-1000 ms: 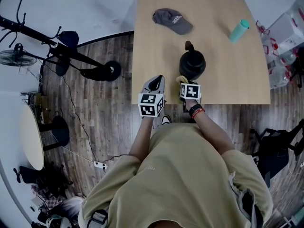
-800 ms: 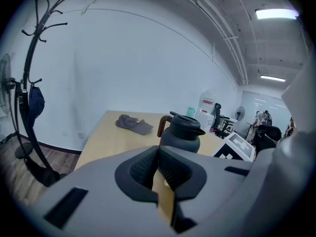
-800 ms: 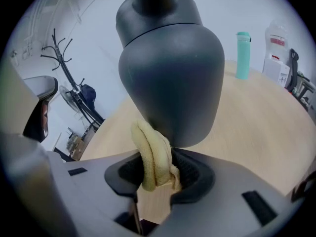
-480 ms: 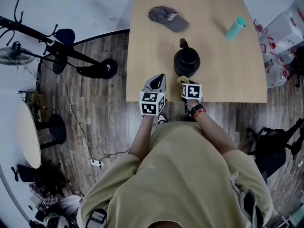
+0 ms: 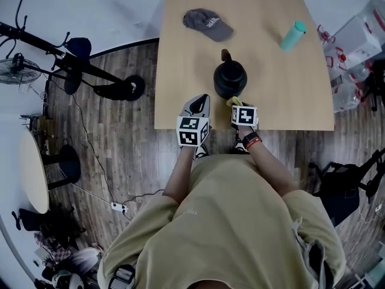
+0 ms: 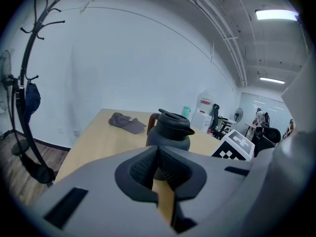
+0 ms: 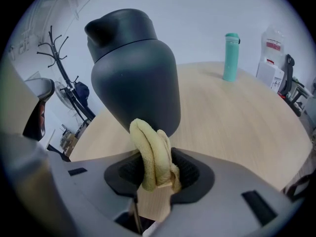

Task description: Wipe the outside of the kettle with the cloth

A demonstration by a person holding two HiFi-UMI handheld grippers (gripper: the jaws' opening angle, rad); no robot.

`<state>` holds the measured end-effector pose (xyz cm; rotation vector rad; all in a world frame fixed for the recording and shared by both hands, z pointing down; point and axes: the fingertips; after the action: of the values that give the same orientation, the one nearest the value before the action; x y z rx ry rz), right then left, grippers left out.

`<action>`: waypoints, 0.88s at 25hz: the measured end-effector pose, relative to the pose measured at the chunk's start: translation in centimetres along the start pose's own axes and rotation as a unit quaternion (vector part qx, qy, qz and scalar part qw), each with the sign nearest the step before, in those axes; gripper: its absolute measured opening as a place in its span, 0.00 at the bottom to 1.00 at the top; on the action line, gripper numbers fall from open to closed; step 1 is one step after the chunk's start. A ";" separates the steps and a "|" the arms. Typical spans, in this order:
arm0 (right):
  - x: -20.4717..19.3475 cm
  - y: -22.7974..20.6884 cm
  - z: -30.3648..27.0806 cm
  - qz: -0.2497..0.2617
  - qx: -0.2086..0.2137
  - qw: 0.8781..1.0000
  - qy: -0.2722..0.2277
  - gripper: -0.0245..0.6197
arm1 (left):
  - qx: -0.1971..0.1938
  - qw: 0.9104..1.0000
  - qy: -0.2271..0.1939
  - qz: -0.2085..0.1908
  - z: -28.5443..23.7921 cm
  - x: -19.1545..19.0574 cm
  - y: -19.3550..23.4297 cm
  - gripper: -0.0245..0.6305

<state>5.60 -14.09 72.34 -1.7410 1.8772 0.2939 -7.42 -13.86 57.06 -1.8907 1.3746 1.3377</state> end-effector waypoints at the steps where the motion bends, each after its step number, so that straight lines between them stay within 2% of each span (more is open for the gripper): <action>1: 0.0 -0.4 0.0 -0.002 -0.004 1.000 0.000 0.27 | 0.001 1.000 0.000 0.000 0.0 0.0 -0.1 0.07; 13: 1.1 -3.3 -0.5 -0.026 -0.027 0.999 0.004 0.26 | 0.025 1.000 0.005 0.010 0.0 -0.6 0.7 0.07; 18: 2.7 -5.8 -0.4 -0.016 -0.052 0.998 -0.025 0.26 | 0.030 1.000 0.003 0.009 -0.2 -0.4 0.2 0.07; 22: 4.3 -7.1 -0.4 -0.015 -0.055 0.997 -0.051 0.26 | 0.030 0.999 -0.003 0.014 -0.3 0.3 -0.2 0.07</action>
<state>12.35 -18.88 71.82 -1.7901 1.7896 0.4740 -7.09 -14.17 56.88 -1.8333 1.4286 1.2995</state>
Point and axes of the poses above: the fingertips, and each gripper's own axes: z backward along the fingers, y to its left, x out of its top
